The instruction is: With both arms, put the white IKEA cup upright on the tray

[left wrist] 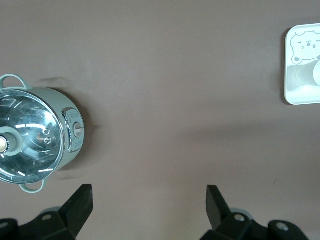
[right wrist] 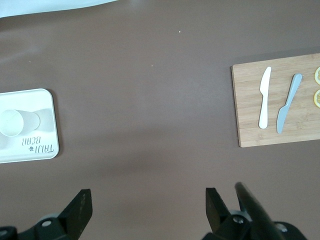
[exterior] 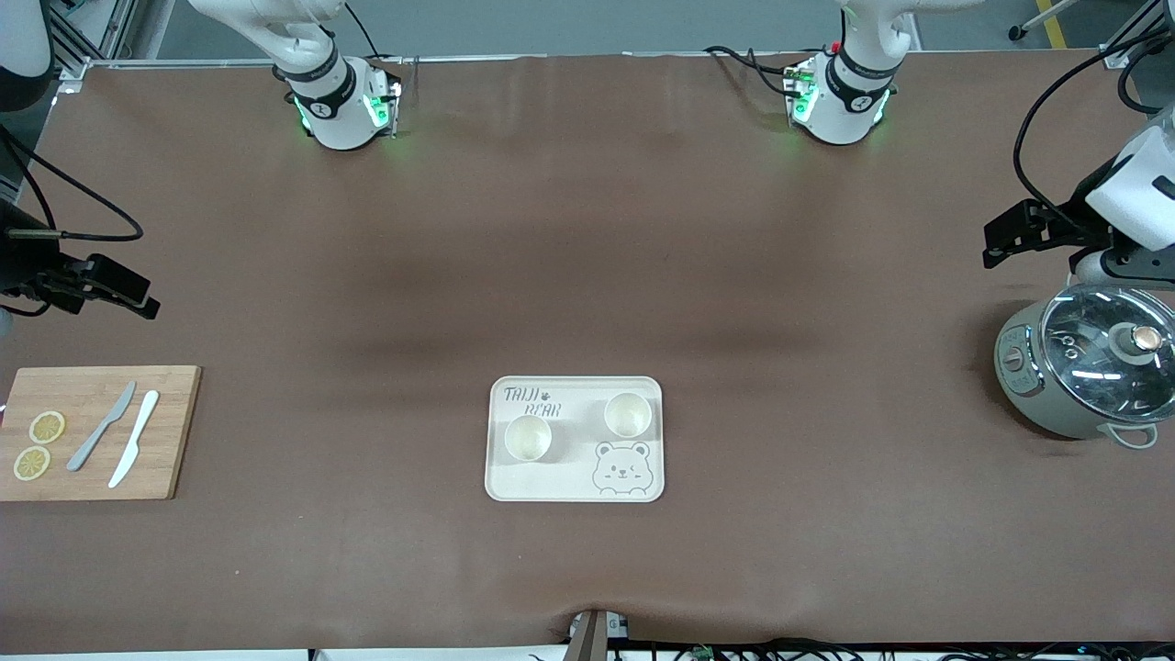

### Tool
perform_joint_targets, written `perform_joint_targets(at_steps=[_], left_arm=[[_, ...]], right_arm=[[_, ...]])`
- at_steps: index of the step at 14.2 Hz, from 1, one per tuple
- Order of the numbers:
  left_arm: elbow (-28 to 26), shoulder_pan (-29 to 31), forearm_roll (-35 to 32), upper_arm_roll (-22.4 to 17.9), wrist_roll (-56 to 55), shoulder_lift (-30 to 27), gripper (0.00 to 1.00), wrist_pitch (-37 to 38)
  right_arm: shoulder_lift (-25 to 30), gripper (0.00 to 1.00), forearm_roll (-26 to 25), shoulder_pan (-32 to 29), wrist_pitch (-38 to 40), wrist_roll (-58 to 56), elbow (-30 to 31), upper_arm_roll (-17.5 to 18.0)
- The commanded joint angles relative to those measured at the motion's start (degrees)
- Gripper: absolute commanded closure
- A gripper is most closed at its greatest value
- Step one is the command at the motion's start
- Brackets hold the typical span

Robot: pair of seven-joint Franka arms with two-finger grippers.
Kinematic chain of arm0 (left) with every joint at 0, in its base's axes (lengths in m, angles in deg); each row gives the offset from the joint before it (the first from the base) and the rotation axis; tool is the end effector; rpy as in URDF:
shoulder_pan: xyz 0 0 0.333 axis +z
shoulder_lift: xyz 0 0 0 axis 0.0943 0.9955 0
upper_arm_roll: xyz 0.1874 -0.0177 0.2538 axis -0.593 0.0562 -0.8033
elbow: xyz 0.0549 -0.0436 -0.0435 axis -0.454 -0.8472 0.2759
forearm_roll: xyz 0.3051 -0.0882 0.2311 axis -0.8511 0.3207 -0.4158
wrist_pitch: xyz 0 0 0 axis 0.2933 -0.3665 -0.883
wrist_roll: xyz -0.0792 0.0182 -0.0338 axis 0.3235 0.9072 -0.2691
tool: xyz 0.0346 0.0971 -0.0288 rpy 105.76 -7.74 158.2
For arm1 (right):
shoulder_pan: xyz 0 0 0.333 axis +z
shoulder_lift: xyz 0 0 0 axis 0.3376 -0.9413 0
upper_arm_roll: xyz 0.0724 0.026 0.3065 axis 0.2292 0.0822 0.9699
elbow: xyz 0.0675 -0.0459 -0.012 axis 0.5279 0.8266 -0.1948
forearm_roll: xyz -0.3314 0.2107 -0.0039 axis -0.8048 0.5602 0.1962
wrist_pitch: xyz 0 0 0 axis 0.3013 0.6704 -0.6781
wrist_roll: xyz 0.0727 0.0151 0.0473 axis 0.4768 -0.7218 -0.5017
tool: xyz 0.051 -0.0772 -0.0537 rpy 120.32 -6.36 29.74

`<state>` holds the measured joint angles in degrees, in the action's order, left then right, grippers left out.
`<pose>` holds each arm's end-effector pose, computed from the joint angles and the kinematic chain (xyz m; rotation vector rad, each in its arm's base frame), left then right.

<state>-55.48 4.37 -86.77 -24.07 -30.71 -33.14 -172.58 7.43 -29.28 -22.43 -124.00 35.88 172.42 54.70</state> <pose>0.5715 -0.0434 0.6193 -3.1317 0.1484 0.0008 0.6012 -0.0078 0.6062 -3.0768 0.1676 -0.1150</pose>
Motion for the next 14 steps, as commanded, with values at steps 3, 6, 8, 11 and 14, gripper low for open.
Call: perform_joint_targets(at_steps=[3,6,8,11,14], left_arm=[[-0.5,-0.2,2.5,-0.6,1.2,-0.4,0.00,-1.4],[-0.5,-0.1,2.5,-0.6,1.2,-0.4,0.00,-1.4],[-0.5,-0.2,2.5,-0.6,1.2,-0.4,0.00,-1.4],[-0.4,-0.2,2.5,-0.6,1.2,-0.4,0.00,-1.6],[-0.4,-0.2,2.5,-0.6,1.2,-0.4,0.00,-1.6]], right_arm=[[-1.4,0.00,0.2,0.8,-1.3,-0.2,0.1,-0.2],[-2.0,0.00,0.1,0.9,-1.3,-0.2,0.6,-0.2],[-2.2,0.00,0.2,0.9,-1.4,-0.2,0.6,-0.2],[-2.8,0.00,0.2,1.1,-2.5,-0.2,1.2,-0.2],[-3.2,0.00,0.2,1.2,-2.9,-0.1,1.3,-0.2]])
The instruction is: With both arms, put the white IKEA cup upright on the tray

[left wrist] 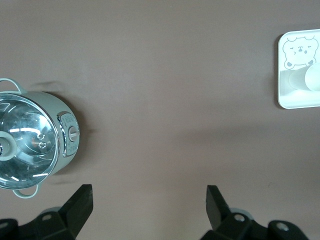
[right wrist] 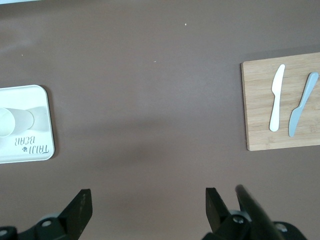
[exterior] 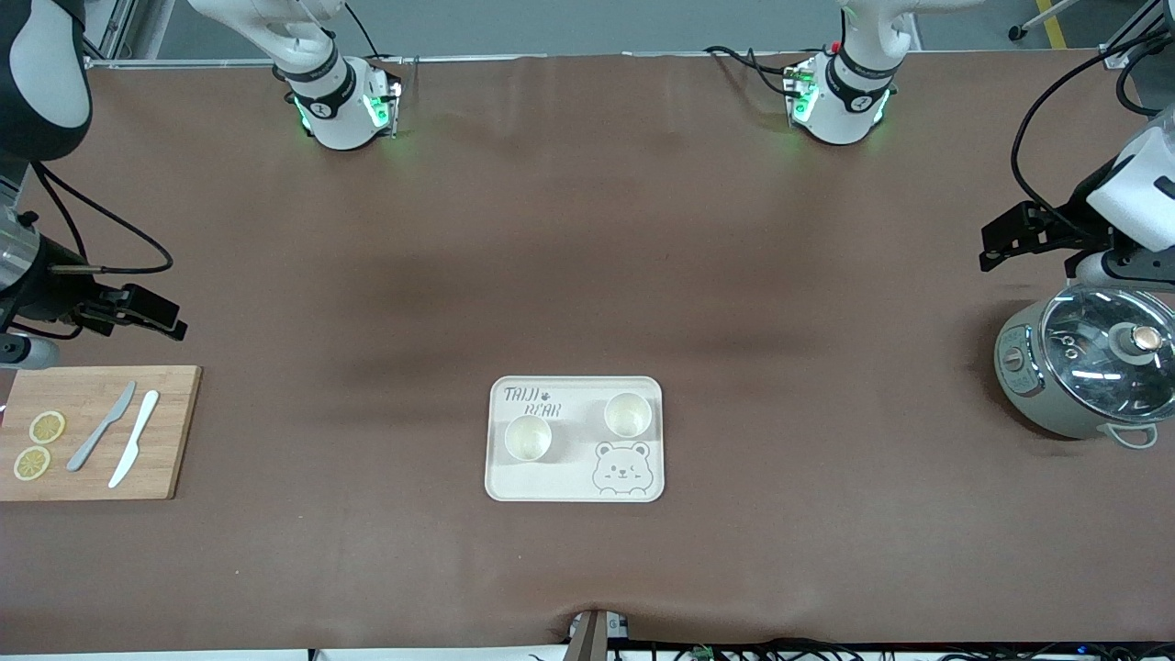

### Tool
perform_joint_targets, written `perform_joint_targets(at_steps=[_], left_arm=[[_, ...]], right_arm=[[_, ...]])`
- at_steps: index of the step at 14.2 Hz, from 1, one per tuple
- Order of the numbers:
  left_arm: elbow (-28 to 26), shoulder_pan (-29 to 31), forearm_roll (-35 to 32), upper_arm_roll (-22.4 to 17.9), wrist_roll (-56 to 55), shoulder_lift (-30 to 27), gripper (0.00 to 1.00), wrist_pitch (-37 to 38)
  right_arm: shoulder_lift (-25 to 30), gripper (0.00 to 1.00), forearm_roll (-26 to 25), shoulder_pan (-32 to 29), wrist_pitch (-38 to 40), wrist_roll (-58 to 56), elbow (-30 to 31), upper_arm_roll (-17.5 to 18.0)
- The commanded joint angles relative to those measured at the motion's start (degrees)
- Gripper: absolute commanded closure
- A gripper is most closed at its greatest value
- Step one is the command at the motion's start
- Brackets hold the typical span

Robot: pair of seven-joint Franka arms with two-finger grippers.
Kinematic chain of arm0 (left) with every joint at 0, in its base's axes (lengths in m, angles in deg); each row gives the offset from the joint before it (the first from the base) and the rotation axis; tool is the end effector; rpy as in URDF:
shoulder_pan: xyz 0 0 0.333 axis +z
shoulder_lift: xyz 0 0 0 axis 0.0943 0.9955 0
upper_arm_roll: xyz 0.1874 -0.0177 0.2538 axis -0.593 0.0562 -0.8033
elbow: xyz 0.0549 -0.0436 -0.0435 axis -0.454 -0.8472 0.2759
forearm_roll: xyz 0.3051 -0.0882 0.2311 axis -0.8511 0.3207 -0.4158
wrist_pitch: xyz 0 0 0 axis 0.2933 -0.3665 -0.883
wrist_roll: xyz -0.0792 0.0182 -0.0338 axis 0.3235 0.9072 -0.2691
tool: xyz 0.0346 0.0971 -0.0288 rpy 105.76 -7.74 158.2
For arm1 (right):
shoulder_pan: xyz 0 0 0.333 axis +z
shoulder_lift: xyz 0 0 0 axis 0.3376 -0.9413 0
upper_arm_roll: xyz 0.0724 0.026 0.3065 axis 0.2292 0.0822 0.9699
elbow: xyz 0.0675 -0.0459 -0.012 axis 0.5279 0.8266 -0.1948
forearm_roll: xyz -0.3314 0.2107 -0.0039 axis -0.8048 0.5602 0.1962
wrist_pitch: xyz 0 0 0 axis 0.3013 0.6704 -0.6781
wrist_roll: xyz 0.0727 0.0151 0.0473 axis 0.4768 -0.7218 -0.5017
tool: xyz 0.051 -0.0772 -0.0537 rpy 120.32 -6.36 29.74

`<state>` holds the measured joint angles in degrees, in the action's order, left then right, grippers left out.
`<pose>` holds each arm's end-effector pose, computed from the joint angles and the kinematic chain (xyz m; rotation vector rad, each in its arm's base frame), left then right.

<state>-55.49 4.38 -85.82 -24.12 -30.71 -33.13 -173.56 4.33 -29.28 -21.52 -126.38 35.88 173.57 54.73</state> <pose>0.5732 -0.0447 0.6206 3.1274 -0.1465 0.0246 0.6182 0.0014 0.5674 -3.0788 0.1474 -0.0639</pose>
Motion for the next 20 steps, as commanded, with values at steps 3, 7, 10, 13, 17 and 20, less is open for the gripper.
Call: perform_joint_targets(at_steps=[3,7,10,13,17,20], left_arm=[[-0.4,0.1,1.6,-0.6,1.2,-0.4,0.00,-0.7],[-0.4,0.0,1.6,-0.6,1.2,-0.4,0.00,-0.7],[-0.4,-0.1,1.6,-0.6,1.2,-0.5,0.00,-0.7],[-0.5,-0.2,1.6,-0.5,1.2,-0.5,0.00,-0.6],[-0.4,-0.2,1.6,-0.5,1.2,-0.5,0.00,-0.6],[-0.4,-0.2,1.6,-0.5,1.2,-0.5,0.00,-0.6]], right_arm=[[-0.3,0.00,0.2,0.3,-0.6,-0.1,0.2,-0.2],[-0.3,0.00,0.2,0.4,-1.9,-0.1,1.8,-0.1],[-0.3,0.00,0.2,0.9,-2.1,-0.1,2.0,-0.2],[-0.3,0.00,0.1,1.0,-2.1,-0.1,2.2,-0.2],[-0.2,0.00,0.1,1.1,-2.0,-0.1,2.2,-0.1],[-0.2,0.00,0.2,1.1,-2.0,-0.1,2.2,-0.1]])
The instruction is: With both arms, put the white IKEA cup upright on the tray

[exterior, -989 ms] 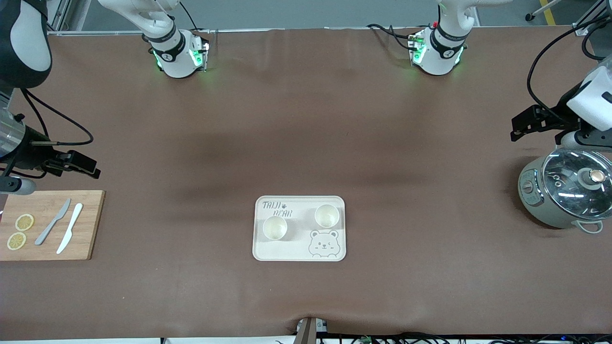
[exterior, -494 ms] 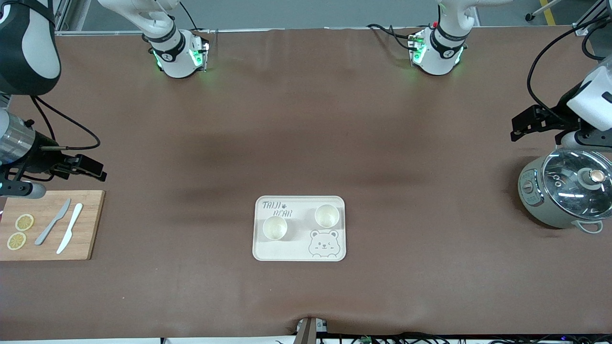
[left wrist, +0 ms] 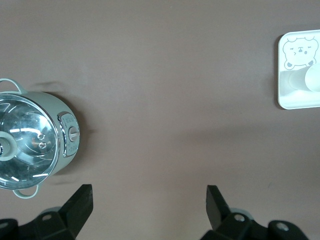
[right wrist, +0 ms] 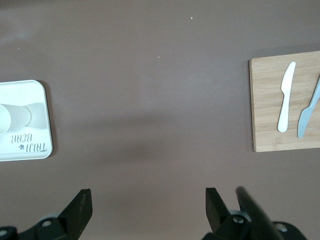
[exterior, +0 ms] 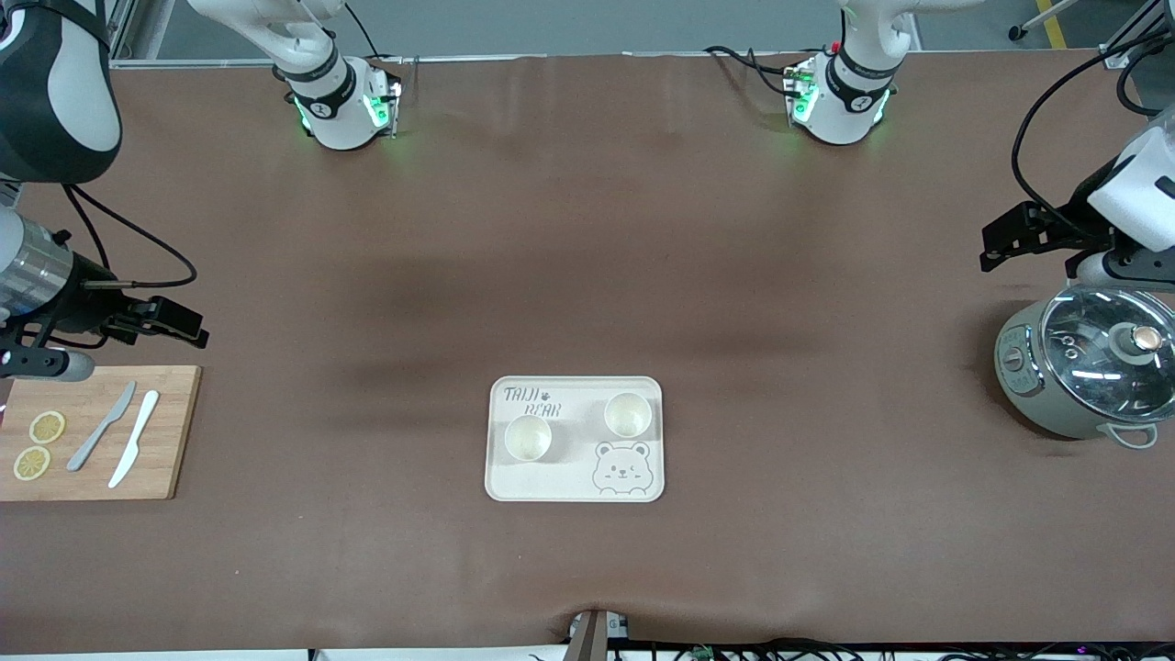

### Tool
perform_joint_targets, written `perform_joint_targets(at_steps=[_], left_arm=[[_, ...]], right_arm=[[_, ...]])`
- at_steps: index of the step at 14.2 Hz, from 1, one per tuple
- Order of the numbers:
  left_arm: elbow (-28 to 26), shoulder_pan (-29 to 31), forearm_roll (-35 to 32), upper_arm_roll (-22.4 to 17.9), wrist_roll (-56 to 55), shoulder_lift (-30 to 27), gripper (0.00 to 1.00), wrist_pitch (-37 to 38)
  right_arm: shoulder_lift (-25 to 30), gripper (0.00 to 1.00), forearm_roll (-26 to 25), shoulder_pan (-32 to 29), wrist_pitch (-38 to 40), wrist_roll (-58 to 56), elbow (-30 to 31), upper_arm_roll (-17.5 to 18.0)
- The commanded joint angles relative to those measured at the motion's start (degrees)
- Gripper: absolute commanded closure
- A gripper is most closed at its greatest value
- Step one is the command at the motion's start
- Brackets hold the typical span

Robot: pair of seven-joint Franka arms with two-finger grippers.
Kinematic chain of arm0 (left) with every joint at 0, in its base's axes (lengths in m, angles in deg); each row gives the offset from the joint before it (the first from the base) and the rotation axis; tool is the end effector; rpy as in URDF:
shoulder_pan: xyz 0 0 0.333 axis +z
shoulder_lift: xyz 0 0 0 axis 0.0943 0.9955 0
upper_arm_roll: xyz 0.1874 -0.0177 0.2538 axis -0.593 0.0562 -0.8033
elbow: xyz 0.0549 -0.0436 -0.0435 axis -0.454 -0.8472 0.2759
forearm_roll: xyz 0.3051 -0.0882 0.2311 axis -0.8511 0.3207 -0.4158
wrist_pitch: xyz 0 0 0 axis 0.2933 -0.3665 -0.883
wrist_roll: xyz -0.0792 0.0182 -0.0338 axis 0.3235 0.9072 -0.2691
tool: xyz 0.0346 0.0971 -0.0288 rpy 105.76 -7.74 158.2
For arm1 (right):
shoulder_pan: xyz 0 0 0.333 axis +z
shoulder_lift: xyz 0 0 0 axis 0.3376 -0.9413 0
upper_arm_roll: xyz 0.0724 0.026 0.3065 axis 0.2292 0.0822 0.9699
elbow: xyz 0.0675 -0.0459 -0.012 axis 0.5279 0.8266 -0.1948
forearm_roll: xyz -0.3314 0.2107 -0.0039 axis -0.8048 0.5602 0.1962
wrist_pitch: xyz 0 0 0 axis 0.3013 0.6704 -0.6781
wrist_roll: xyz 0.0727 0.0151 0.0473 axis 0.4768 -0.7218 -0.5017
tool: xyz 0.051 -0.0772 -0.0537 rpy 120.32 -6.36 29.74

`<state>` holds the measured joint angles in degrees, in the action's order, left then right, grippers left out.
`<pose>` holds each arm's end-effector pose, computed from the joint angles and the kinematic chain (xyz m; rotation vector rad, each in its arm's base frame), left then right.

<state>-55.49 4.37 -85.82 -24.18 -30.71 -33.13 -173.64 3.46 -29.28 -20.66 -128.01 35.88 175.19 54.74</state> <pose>0.5734 -0.0443 0.6207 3.1275 -0.1451 0.0267 0.6225 0.0106 0.5469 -3.0804 0.1270 -0.0401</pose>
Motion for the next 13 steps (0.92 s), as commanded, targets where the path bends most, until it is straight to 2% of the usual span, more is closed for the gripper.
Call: perform_joint_targets(at_steps=[1,13], left_arm=[[-0.4,-0.2,1.6,-0.4,1.2,-0.5,0.00,-0.5],[-0.5,0.0,1.6,-0.4,1.2,-0.4,0.00,-0.6]], right_arm=[[0.7,0.00,0.2,0.2,-0.4,-0.1,0.6,-0.1],[0.3,0.00,0.2,0.5,-1.7,-0.1,1.1,-0.2]])
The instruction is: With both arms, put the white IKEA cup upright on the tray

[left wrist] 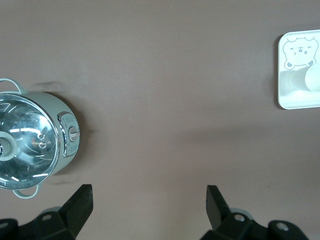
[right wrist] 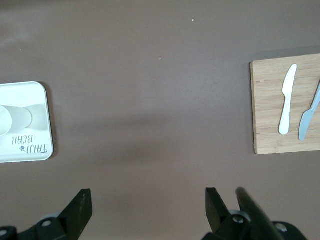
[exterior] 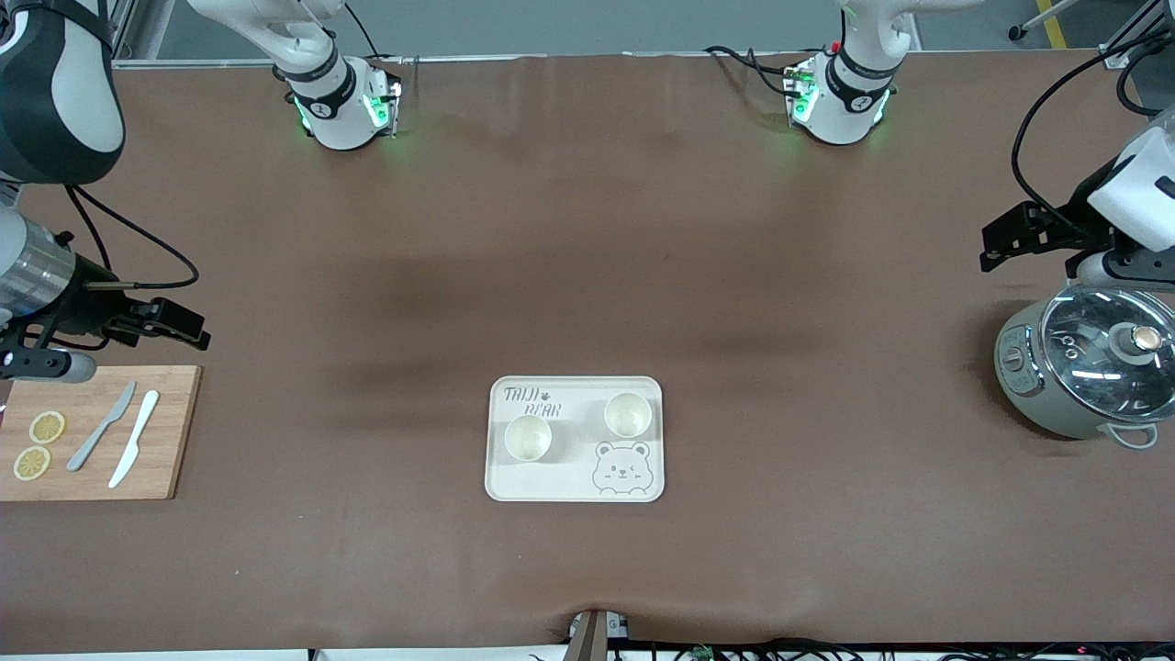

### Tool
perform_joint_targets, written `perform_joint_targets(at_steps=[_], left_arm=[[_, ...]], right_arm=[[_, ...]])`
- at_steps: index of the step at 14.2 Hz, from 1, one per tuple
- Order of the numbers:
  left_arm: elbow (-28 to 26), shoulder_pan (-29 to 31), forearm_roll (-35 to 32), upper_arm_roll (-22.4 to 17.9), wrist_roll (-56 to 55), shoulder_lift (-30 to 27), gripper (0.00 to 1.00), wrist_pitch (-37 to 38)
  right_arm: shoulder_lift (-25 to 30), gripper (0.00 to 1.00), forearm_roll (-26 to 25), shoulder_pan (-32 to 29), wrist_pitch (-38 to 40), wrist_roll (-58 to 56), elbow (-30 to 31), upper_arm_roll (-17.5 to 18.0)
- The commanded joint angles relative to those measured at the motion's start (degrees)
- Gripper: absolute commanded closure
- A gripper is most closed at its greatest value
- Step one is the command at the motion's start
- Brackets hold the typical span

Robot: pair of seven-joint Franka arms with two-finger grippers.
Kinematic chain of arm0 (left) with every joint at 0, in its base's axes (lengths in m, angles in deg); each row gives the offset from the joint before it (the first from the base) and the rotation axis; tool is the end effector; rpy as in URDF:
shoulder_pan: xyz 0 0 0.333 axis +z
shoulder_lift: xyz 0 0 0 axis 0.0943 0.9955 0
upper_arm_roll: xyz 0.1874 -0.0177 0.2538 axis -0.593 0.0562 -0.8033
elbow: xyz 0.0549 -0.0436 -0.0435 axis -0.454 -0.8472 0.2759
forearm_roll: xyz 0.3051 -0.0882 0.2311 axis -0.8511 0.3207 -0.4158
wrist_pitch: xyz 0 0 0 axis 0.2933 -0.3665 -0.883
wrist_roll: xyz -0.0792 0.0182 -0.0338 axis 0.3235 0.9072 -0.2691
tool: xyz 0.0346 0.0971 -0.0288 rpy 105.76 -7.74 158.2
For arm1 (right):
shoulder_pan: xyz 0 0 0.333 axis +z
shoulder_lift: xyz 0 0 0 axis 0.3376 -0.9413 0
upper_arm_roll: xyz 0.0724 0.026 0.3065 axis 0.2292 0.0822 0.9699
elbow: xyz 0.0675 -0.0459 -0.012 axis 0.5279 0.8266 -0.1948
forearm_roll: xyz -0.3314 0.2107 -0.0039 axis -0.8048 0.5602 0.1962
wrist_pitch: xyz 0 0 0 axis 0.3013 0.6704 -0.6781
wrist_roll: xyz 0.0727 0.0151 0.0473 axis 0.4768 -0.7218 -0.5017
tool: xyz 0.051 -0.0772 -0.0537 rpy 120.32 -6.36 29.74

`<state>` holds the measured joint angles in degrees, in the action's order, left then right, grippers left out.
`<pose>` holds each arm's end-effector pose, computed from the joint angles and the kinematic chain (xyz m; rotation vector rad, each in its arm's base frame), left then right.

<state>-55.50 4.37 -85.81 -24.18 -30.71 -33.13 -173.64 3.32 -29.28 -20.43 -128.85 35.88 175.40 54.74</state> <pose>0.5734 -0.0443 0.6207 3.1273 -0.1451 0.0265 0.6242 0.0130 0.5450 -3.0800 0.1217 -0.0531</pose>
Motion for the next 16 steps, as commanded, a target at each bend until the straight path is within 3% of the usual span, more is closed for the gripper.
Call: perform_joint_targets(at_steps=[1,16], left_arm=[[-0.5,0.0,1.5,-0.4,1.2,-0.2,0.00,-0.9],[-0.5,-0.1,1.5,-0.4,1.2,0.3,0.00,-1.0]], right_arm=[[0.5,0.00,0.2,0.3,-0.8,-0.1,0.9,-0.2],[0.2,0.00,-0.6,-0.3,-1.0,-2.2,1.6,-0.3]])
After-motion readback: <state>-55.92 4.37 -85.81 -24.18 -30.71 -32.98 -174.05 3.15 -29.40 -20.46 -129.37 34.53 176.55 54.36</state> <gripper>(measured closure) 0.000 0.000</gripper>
